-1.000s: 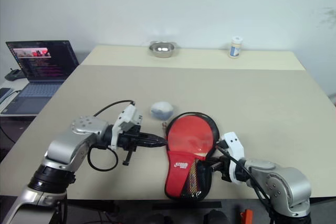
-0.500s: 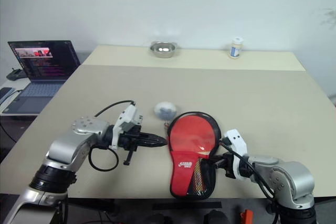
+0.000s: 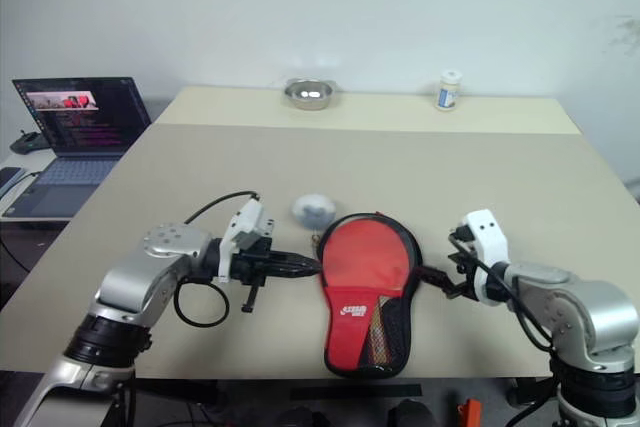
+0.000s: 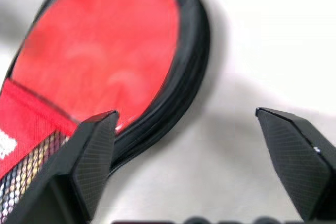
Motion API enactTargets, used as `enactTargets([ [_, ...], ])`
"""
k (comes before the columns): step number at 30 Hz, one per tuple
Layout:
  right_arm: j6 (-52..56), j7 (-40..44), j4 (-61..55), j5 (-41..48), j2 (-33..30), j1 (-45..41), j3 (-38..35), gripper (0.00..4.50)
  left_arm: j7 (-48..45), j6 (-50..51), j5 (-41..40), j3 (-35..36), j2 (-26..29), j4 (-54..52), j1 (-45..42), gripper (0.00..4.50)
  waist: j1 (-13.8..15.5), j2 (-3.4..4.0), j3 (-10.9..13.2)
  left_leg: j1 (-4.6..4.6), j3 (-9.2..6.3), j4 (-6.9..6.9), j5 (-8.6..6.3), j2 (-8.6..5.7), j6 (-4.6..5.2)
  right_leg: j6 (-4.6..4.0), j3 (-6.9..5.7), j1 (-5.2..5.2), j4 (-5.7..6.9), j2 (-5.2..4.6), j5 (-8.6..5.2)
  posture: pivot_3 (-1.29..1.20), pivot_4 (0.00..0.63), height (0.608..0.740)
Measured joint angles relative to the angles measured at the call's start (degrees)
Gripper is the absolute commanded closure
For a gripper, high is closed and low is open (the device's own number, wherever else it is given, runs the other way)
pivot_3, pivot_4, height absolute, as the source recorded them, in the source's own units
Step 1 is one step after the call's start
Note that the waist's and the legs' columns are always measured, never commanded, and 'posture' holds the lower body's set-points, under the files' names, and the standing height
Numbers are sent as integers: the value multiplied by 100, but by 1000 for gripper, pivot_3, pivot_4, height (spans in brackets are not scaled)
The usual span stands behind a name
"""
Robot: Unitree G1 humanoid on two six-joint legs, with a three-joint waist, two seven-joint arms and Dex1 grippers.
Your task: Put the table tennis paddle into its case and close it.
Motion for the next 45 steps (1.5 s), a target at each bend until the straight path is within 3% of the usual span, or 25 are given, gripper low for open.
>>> enactTargets([
  [4, -402, 212, -264, 374, 263, -360, -73, 37, 250, -15, 46, 65, -57, 329, -153, 4500, -13, 0, 0, 0, -8, 0, 0, 8, 0, 0, -4, -1, 2, 1, 0, 0, 150, 740],
  [9, -1570, 176, 127, -69, 786, -378, 1174, 37, 574, -20, 55, 304, -117, 611, -408, 4500, -15, 0, 0, -3, -10, 1, 1, 0, -1, -25, -8, -1, 4, 3, 15, 0, 150, 740],
  [14, -2513, 342, 802, -631, 908, -360, 2174, 37, 699, 66, 48, 401, -109, 675, -436, 4500, -14, 0, 0, -8, -4, 5, 1, -8, -1, -25, -7, -1, 0, 0, 15, 0, 150, 740],
  [21, -3694, 529, 1913, -1555, 972, -364, 3087, 0, 1166, 422, 40, 547, -111, 910, -701, 2155, -12, -3, -2, -4, -12, 14, 2, -1, -3, -25, -13, 3, 11, 2, 15, 0, 150, 740],
  [27, -4018, 554, 2102, -1874, 1251, -362, 3215, 0, 1645, -262, 658, 542, -227, 1937, -1368, 169, -7, -3, -2, -4, -13, 40, 3, 4, -4, -26, -14, 6, 25, 11, 16, 0, 150, 740],
  [28, -4025, 549, 2104, -1897, 1275, -360, 3225, 0, 1670, -392, 756, 508, -282, 2148, -1478, 27, -7, -3, -2, -5, -13, 46, 2, 4, -4, -26, -13, 6, 28, 11, 16, 0, 150, 740],
  [38, -3969, 362, 2045, -2155, 1481, -338, 3282, 0, 1387, -1778, 1760, -54, -956, 4939, -2630, 27, -10, -6, -4, -2, -7, 65, 2, 0, -4, -24, -18, 0, 66, 10, 16, 0, 150, 740],
  [43, -3881, 315, 1963, -2224, 1477, -327, 3282, 0, 1177, -2208, 1952, -55, -1077, 5591, -2773, 27, -22, -6, -4, -3, -7, 64, 2, 2, -3, -24, -18, -2, 68, 9, 16, 0, 150, 740],
  [45, -3875, 298, 1957, -2284, 1478, -326, 3285, 0, 1148, -2282, 2010, -48, -1129, 5727, -2778, 396, -19, -6, -4, -3, -7, 65, 2, 0, -3, -24, -19, -2, 68, 8, 16, 0, 150, 740],
])
